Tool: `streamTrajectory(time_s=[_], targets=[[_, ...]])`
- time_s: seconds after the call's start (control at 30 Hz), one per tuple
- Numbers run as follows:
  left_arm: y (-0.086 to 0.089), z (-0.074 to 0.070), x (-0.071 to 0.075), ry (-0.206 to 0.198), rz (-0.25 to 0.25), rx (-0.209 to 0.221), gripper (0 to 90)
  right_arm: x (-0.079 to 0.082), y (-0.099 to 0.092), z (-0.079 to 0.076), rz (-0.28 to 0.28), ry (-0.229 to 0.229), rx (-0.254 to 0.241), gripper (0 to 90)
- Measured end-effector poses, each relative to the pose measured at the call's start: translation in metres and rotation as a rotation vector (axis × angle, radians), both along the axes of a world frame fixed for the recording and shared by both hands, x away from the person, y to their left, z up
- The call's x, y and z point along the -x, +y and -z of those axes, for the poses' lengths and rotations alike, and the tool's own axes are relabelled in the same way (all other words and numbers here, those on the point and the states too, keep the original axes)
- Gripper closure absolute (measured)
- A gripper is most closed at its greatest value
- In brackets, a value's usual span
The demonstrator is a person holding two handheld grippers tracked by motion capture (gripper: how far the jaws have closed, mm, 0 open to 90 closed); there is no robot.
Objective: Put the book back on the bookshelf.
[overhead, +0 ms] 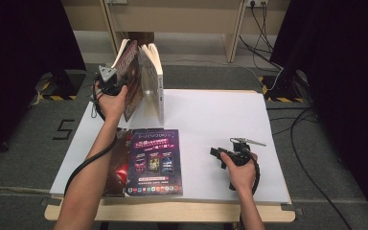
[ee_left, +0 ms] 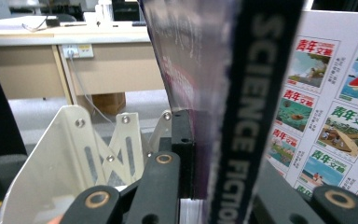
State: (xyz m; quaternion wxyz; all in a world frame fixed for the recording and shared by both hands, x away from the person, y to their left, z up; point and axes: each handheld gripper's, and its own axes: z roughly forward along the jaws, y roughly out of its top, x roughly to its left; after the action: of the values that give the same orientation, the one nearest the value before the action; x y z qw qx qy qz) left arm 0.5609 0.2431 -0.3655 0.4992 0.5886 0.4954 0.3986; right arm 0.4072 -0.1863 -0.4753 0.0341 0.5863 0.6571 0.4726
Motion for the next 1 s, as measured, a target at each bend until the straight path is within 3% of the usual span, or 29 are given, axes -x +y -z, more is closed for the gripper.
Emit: streamTrajectory(time_s=[0.17, 0.27, 0.5, 0.6, 0.73, 0.87, 1.0], targets=[[-0.009, 0.018, -0.006, -0.008, 0.009, -0.025, 83.7, 0.000, 0.000, 0.001, -0.004, 0.002, 0.003, 57.6], [-0.011, 0.020, -0.006, -0.025, 0.005, -0.047, 83.4, 0.001, -0.001, 0.000, -0.003, -0.008, 0.004, 57.6], [-0.009, 0.020, -0.006, -0.012, 0.021, -0.028, 81.9, 0.001, -0.001, -0.001, 0.009, 0.011, -0.008, 57.6], [-0.008, 0.021, -0.004, -0.006, 0.034, -0.015, 79.9, 0.000, -0.001, 0.000, -0.003, -0.009, 0.004, 57.6], [-0.006, 0.021, -0.003, 0.017, 0.066, 0.003, 74.7, 0.001, 0.000, -0.001, -0.007, -0.003, 0.001, 57.6], [-0.005, 0.018, 0.001, 0.011, 0.067, 0.031, 67.5, 0.000, -0.001, 0.000, -0.006, -0.004, 0.003, 57.5], [-0.006, 0.015, 0.006, 0.011, 0.077, 0.028, 66.0, 0.000, -0.001, 0.000, -0.004, -0.003, 0.000, 57.5]])
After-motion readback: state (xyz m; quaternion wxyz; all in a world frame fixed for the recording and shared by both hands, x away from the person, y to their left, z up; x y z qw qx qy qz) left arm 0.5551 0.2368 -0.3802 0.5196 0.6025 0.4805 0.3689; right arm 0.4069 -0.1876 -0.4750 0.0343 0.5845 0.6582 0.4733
